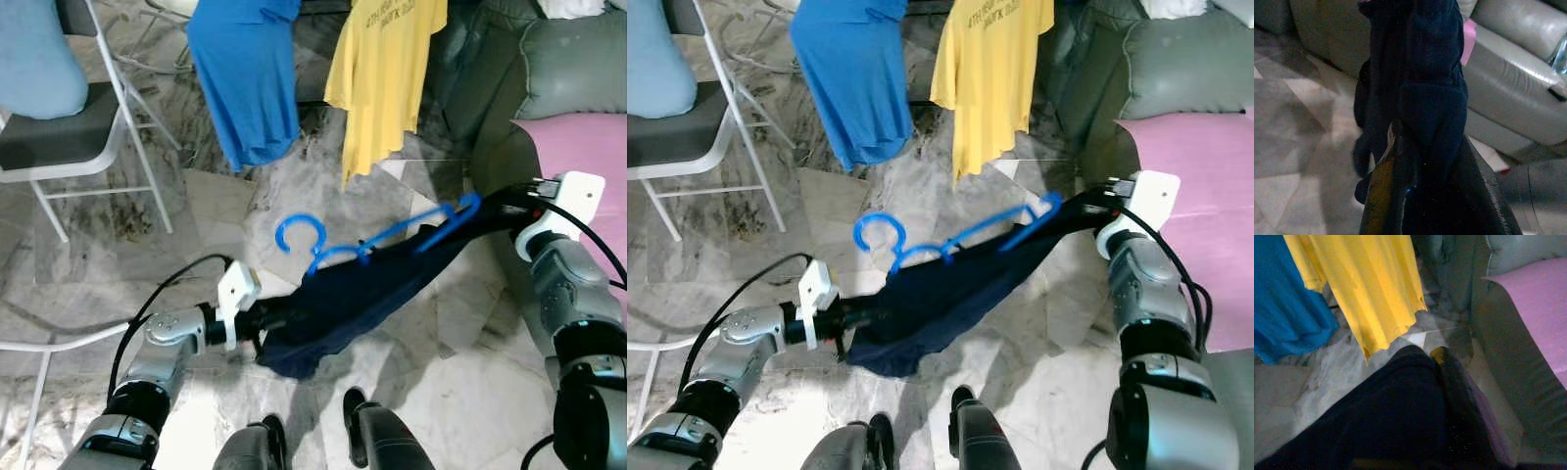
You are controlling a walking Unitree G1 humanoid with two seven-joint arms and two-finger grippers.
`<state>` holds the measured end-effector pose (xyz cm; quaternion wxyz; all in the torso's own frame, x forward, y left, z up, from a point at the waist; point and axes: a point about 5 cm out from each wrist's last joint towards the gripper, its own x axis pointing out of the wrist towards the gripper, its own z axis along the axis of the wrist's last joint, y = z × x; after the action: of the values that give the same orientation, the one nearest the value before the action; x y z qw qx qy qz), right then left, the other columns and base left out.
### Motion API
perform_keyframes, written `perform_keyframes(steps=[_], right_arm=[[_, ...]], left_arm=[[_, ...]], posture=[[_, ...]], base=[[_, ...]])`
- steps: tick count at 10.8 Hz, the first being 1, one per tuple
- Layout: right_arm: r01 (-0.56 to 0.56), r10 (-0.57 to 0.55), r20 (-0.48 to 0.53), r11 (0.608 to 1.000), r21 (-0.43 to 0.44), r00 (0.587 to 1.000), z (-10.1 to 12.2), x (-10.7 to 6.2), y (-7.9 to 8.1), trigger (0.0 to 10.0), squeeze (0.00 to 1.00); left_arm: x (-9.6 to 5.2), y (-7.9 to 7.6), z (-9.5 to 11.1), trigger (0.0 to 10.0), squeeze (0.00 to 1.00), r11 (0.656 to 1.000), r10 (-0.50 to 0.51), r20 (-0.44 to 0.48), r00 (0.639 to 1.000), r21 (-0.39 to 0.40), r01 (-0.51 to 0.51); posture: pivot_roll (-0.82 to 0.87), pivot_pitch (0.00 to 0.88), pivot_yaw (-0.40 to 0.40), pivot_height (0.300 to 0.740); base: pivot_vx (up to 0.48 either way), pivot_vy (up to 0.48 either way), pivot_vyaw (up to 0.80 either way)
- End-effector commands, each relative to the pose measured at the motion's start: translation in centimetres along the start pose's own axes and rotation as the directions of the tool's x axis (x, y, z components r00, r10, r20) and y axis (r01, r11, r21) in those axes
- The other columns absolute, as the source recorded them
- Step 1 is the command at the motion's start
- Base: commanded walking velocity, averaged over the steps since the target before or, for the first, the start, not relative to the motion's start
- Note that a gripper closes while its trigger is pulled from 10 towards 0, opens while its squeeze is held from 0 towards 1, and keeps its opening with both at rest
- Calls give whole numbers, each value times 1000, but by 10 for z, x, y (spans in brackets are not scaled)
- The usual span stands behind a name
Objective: Hang hanger
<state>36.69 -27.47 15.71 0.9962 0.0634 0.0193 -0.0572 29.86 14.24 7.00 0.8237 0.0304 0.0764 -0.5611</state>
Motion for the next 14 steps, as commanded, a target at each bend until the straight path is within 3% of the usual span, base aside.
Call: perform_keyframes(steps=[1,4,5,6,9,11,12,14], right_arm=[[81,-79,70,997,-18,994,23,-2,-24,0,0],[18,-10,145,999,-51,989,44,1,-11,0,0],[-5,16,169,998,-64,985,52,2,-5,0,0],[-29,46,185,995,-92,982,58,3,4,0,0],[-51,78,178,987,-155,981,56,2,14,0,0],[-73,98,181,987,-144,979,54,2,24,0,0],[-112,147,183,975,-190,972,51,1,39,0,0],[-129,164,176,972,-195,971,48,1,46,0,0]], left_arm=[[-24,-1,-22,0,0,999,21,-114,993,-33,-25],[-27,-5,-42,0,0,998,1,-309,951,56,17],[-27,-4,-46,0,0,998,33,-346,938,67,-11],[-25,1,-51,0,0,988,139,-392,909,113,-103],[-19,1,-62,0,0,968,242,-474,846,175,-179],[-12,8,-60,0,0,925,380,-448,809,187,-330],[-1,8,-60,0,0,870,481,-405,777,113,-480],[15,0,-67,0,0,827,524,-420,741,42,-561]], posture=[[-128,272,56,740],[-144,262,62,740],[-147,260,64,740],[-147,260,64,740],[-157,255,67,740],[-156,255,70,740],[-154,253,74,740],[-160,252,72,740]], base=[[0,0,0],[0,0,0],[0,0,0],[0,0,0],[0,0,0],[0,0,0],[0,0,0],[0,0,0]])
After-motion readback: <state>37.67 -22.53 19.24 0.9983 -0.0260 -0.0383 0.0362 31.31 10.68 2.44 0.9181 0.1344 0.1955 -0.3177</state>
